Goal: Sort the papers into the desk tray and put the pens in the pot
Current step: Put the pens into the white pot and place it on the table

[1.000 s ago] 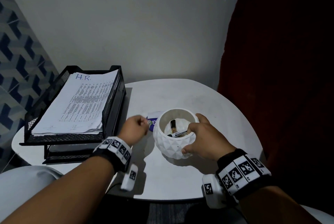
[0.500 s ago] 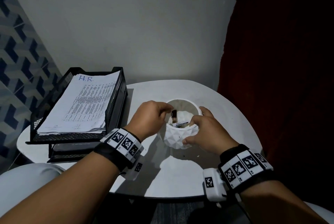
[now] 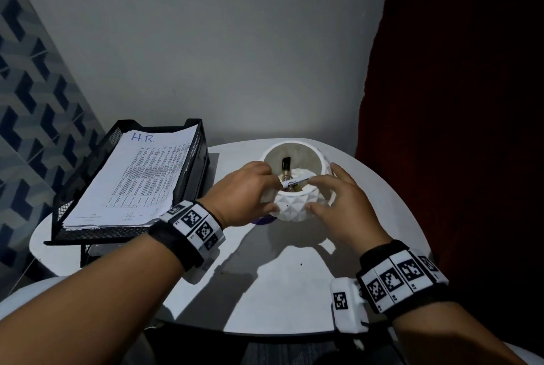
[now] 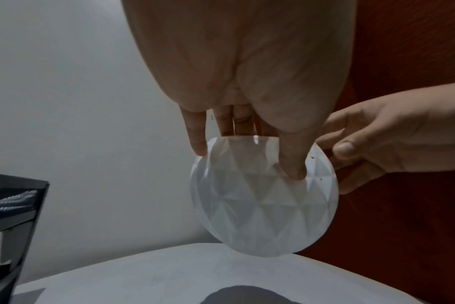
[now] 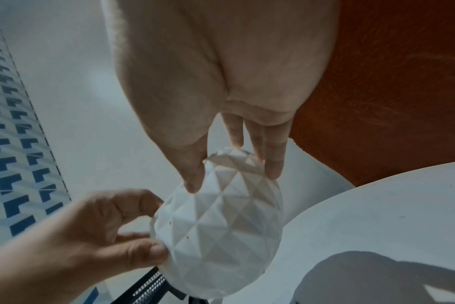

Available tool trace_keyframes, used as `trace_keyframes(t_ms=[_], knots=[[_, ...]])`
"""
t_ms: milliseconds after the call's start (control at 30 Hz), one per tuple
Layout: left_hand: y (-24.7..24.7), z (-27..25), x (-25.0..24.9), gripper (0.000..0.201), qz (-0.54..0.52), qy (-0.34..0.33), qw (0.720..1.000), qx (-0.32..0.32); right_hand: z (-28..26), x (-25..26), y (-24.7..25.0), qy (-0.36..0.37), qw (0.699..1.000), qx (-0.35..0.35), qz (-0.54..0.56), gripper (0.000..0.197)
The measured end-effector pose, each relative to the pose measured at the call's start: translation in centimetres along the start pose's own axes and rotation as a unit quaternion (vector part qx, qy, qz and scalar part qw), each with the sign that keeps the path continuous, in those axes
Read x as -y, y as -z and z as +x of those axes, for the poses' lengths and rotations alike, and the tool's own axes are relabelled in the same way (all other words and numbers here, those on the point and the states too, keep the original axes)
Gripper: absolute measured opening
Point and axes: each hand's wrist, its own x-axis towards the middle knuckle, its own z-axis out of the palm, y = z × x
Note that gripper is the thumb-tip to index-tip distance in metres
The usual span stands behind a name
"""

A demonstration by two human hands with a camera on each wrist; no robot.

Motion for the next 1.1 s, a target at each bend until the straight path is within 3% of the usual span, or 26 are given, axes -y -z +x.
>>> trace_keyframes(t_ms=[167,333,433,667,833,933,1100], knots=[[-1.2,1.0,4.0,0.044,0.009,0.123,0.992,-0.001,0.1,-1.0,0.2,-0.048,0.998,0.017,0.031,0.022],[-5.7,2.0,8.9,0.028,0.029,0.249,0.966,0.062,0.1,-1.6,-0.7,-0.079,0.995,0.065,0.006,0.022],[-7.4,2.2,9.5,0.027,0.019,0.283,0.957,0.053,0.0,-2.0,-1.5,-0.083,0.992,0.09,-0.015,0.023],[-8.6,1.8,9.6,0.031,0.038,0.326,0.944,0.034,-0.1,-2.6,-1.7,-0.092,0.988,0.106,-0.056,0.026],[-8.2,0.9,8.8,0.045,0.083,0.309,0.946,0.05,-0.1,-2.6,-1.8,-0.096,0.986,0.115,-0.069,0.028],[-6.0,0.9,7.1,0.058,0.064,0.283,0.956,0.047,-0.1,-2.1,-1.5,-0.103,0.986,0.112,-0.07,0.028],[0.5,0.0,3.5,0.047,-0.01,0.251,0.963,0.095,-1.3,-0.6,-1.0,-0.088,0.989,0.089,-0.079,0.026]])
